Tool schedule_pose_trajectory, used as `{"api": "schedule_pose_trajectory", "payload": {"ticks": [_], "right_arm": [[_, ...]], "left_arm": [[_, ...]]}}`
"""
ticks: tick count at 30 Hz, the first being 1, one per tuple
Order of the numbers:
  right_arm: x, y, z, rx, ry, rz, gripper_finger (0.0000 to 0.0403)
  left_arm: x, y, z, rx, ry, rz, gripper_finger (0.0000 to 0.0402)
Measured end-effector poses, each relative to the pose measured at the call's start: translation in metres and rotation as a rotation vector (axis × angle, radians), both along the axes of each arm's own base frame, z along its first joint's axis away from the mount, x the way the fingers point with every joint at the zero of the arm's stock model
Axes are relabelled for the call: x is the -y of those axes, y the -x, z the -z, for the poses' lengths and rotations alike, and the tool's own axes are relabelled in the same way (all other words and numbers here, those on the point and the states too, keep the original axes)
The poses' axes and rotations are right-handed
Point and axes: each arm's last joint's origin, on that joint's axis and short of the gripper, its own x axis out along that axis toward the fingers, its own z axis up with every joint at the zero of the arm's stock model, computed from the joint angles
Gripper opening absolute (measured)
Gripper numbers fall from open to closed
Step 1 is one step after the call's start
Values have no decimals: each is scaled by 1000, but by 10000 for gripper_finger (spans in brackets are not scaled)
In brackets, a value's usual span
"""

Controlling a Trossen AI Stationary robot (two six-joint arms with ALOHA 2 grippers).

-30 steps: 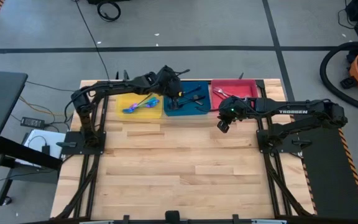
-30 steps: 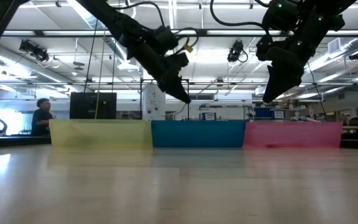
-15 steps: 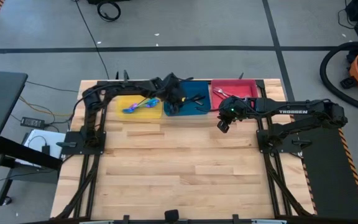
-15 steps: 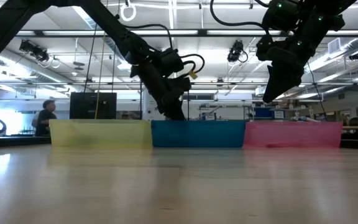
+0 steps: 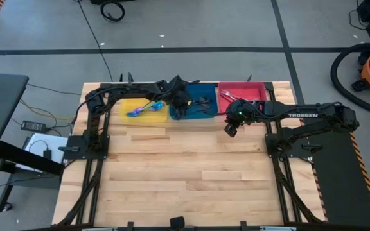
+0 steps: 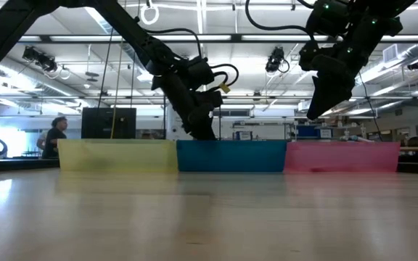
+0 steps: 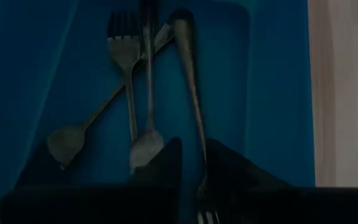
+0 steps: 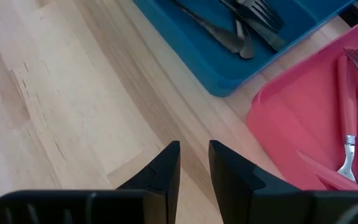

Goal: Sort silverware by color (type)
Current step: Put the black fork into the blue bin, then return to Home Position

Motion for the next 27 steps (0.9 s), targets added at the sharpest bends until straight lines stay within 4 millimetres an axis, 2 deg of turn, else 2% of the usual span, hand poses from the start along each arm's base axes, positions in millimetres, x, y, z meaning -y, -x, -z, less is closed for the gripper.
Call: {"api": "schedule_pose_trajectory", "payload": {"ticks": [7,13,16,21,27], "right_arm": [[0,0,0,0,-1,-1,93],[0,-1,0,6,6,-7,93],[1,-3,-3,44,17,-7,93],[-1,2,-17,135,56,-24,93],[-6,32,-53,327,175,-57,93]], "left_arm": [[2,-1,-1,3,-2,4,78],[9,-2,-13,26,-15,20,78],[13,2,-31,52,-29,25,78],[23,21,-77,94,-51,26,78],[46,59,-135,119,-63,35,78]]}}
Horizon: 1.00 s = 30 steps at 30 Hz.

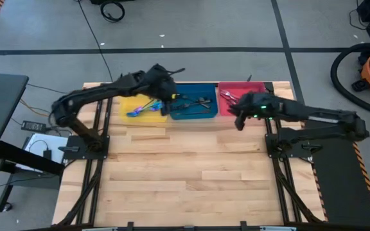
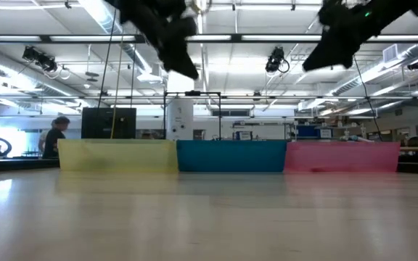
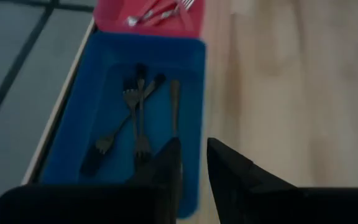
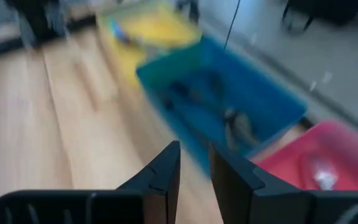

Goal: Sort silverware by color (type)
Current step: Return to Home Position

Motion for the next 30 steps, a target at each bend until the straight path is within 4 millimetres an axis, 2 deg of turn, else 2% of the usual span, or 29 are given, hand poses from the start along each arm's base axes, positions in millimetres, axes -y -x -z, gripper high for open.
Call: {"api": "schedule_pose_trajectory", "payload": {"ticks": [3,6,9,12,15,19,24,30], "right_arm": [[-5,24,-19,117,80,33,93],[-11,49,-32,233,152,58,93],[-18,73,-33,341,173,48,93],[-24,90,-25,443,158,18,93],[-26,96,-11,521,169,-15,93],[-28,96,12,540,191,-56,93],[-26,88,43,488,212,-83,93],[-24,77,75,429,186,-144,93]], "left_arm": [[18,22,-25,42,-20,18,78],[36,48,-43,114,-54,36,78],[51,80,-50,179,-88,-11,78],[64,111,-42,264,-97,-58,78],[76,138,-23,394,-110,-81,78],[86,160,16,492,-146,-99,78],[91,175,66,494,-184,-125,78],[96,185,116,477,-201,-116,78]]}}
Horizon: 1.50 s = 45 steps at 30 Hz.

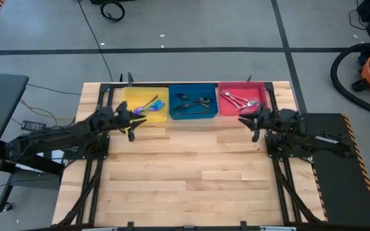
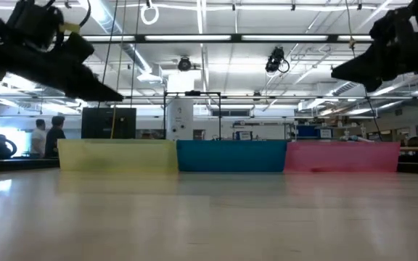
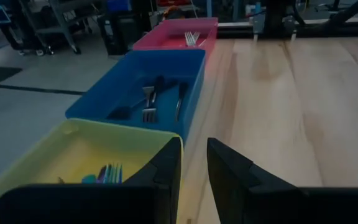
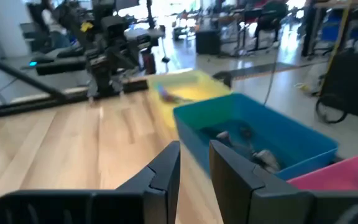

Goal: Sort silverware by color (type)
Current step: Return to Home Position

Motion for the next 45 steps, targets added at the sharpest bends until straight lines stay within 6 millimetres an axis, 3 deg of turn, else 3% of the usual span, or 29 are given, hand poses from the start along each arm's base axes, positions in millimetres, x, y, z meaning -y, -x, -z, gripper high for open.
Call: {"api": "schedule_pose_trajectory", "payload": {"ticks": [6,13,29,45], "right_arm": [[1,-8,24,2,-2,-48,93],[0,-10,37,-18,7,-79,93],[3,-14,44,-114,73,-57,93],[2,-14,44,-95,16,-58,93]], "left_arm": [[4,9,36,34,-21,2,78],[4,9,37,7,-58,14,78],[5,10,41,-28,-36,15,78],[5,10,41,-28,-35,19,78]]}}
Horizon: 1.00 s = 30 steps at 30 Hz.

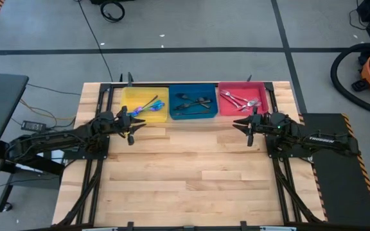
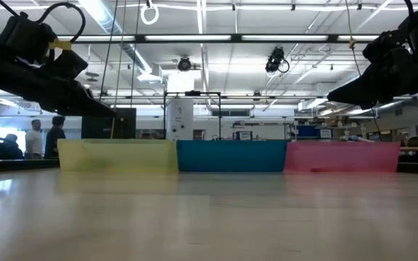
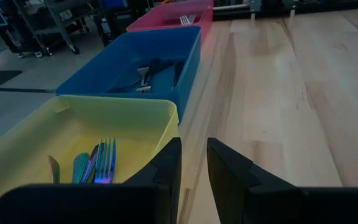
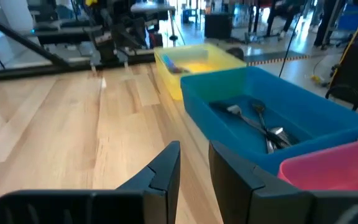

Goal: Sort silverware by color (type)
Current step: Return to Home Position

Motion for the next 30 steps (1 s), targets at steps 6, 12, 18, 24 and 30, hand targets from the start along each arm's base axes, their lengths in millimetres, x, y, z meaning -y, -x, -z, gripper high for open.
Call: {"api": "schedule_pose_trajectory", "payload": {"ticks": [6,12,18,24,30], "right_arm": [[-3,2,-4,107,28,-20,93],[-6,6,-12,213,53,-43,93],[-10,6,-16,253,61,-83,93],[-14,5,-16,252,56,-121,93],[-15,5,-16,252,56,-131,93]], "left_arm": [[1,2,-6,52,-22,1,78],[5,6,-18,155,-65,21,78],[20,6,-26,239,-85,135,78],[34,10,-34,327,-95,248,78],[38,15,-41,406,-112,278,78]]}}
